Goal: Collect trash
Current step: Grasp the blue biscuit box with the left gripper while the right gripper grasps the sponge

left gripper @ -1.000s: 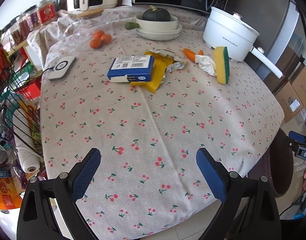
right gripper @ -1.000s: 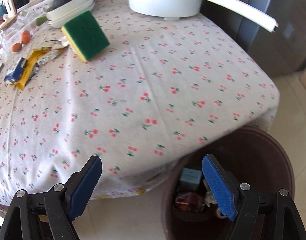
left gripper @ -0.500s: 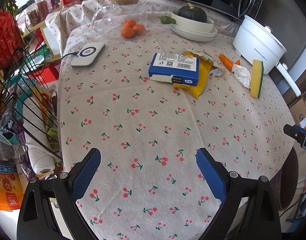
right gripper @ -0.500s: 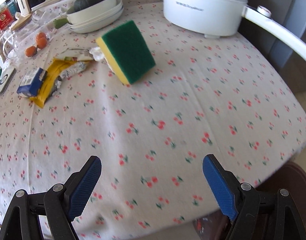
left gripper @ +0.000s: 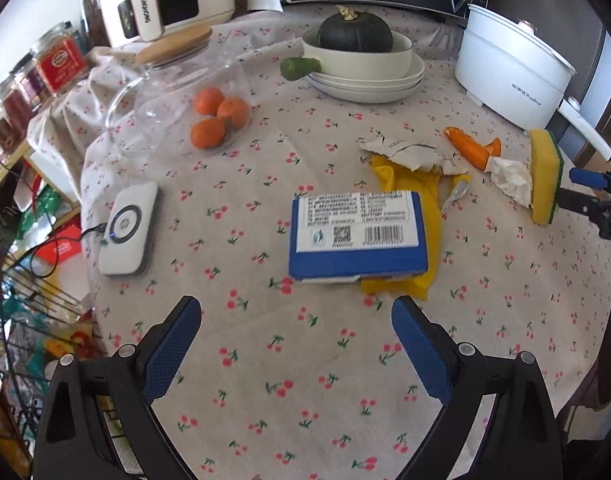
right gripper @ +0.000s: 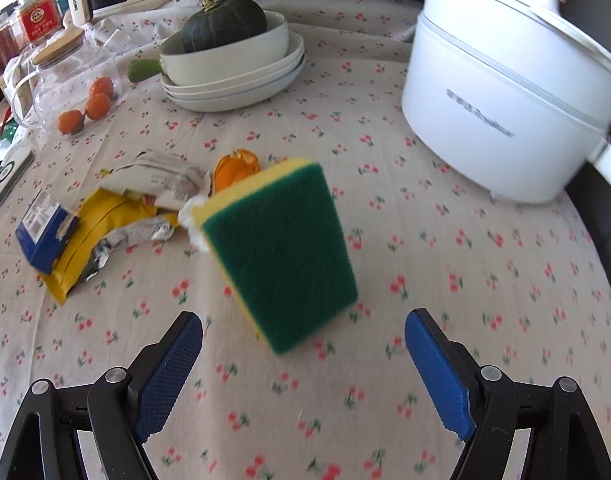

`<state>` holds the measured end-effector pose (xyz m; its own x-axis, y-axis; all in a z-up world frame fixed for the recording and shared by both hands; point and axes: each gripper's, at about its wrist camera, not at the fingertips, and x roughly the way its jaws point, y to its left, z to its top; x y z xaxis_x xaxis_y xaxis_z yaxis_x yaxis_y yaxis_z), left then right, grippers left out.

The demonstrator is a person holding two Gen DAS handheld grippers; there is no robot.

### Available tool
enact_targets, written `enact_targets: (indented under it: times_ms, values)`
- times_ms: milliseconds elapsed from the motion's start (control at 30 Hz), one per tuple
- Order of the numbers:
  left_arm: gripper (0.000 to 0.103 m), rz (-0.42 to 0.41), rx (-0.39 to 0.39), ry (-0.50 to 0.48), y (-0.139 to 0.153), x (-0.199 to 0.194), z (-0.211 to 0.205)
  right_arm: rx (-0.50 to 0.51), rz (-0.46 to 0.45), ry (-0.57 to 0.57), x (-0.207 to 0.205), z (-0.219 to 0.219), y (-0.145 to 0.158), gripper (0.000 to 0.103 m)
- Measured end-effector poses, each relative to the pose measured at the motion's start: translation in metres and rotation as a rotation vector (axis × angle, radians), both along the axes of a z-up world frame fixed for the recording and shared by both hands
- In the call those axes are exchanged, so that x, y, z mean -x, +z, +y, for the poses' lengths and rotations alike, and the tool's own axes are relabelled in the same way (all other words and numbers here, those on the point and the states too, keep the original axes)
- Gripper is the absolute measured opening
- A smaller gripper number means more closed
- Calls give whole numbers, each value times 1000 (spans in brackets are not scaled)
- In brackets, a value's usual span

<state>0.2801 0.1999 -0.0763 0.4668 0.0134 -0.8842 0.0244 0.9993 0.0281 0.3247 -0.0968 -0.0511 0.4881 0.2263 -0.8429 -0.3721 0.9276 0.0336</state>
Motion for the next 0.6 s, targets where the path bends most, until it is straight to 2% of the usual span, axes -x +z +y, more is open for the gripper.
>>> enact_targets:
  times_ms: [133,233,333,400,467,600]
  values:
    - [97,20,85,-12,-3,-31,-10,-34,16,43,-21,1,-8,86]
    - [97,45,69,2,-8,-49,-16,-64,29,82,-31,6,-13,86]
    - [98,51,65,21,-13,-61,-17,-53,27,113,-36,13,-17,86]
    - [98,58,100,39,-14,-66,-14,-53,26,125,-39,17,-19,83]
    - [98,71,129,50,-16,-68,-11,-61,33,134,-40,18,-21,70]
    - [97,76,176,60,-16,-69,-8,-65,26,141,-39,15,-21,65]
